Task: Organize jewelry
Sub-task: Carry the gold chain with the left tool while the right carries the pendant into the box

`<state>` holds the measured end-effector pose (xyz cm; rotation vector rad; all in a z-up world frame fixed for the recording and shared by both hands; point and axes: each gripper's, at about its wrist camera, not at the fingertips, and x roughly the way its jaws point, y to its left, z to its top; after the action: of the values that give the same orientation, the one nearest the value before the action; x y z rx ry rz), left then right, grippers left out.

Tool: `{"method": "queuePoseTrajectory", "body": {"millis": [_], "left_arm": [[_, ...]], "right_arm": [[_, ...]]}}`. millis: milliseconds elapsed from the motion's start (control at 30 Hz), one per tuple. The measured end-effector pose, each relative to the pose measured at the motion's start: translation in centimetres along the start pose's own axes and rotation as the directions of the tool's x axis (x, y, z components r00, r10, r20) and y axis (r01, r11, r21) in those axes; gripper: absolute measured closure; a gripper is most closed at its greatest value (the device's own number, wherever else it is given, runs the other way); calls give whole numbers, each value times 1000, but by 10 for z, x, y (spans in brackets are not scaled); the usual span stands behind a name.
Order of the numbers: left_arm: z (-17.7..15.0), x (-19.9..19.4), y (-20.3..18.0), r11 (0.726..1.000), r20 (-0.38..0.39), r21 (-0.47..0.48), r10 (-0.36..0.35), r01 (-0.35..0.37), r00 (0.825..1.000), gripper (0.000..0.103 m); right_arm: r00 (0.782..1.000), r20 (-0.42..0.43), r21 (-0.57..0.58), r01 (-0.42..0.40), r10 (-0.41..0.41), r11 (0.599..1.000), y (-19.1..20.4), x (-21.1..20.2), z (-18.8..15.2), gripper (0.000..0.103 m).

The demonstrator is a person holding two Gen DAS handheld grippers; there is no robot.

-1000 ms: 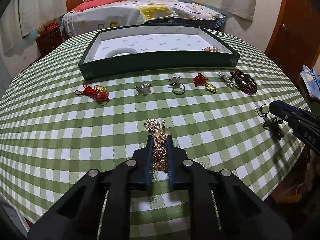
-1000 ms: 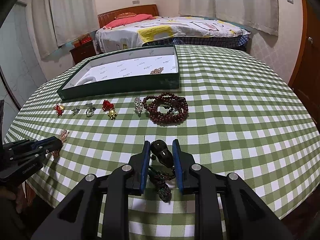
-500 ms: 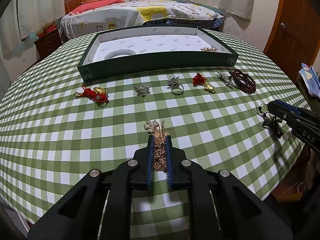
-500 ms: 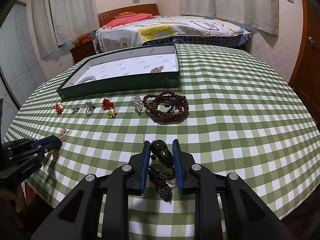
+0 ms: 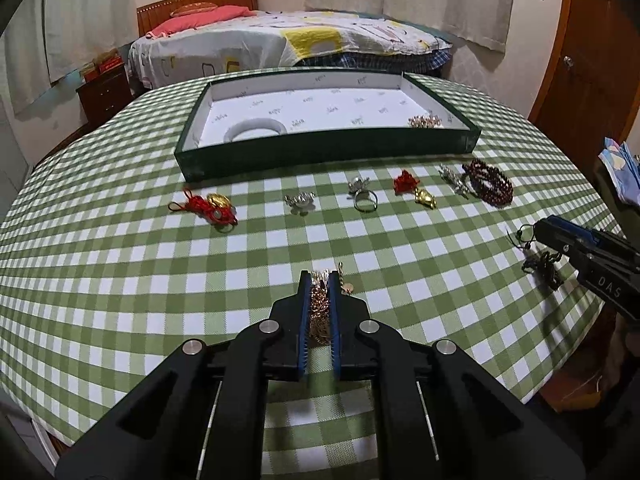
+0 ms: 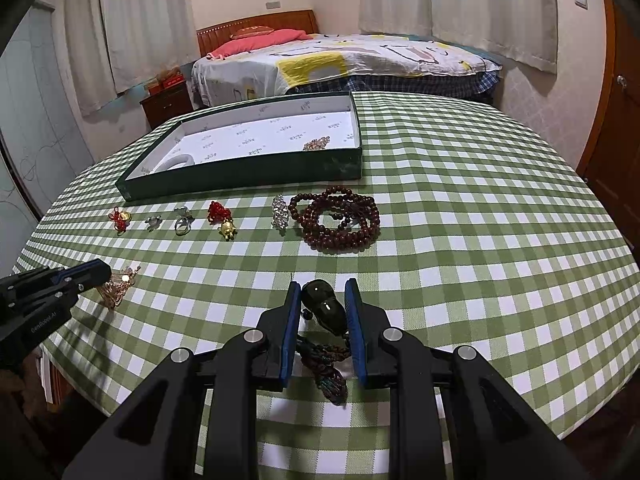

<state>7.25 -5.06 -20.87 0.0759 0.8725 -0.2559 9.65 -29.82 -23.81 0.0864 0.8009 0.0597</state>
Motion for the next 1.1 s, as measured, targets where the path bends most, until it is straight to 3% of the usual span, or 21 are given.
{"method": "queuePoseTrajectory", "body": {"millis": [600,1100], "left_arm": [[18,-34,8,1000,92,-21,1,1,996,94],[52,-68,5,1000,207,0,-18,18,978,94]], "right_arm": [[999,33,-4,-8,8,1000,6,-13,8,80],[991,120,-1,-61,60,998,16,-38,41,80]]}}
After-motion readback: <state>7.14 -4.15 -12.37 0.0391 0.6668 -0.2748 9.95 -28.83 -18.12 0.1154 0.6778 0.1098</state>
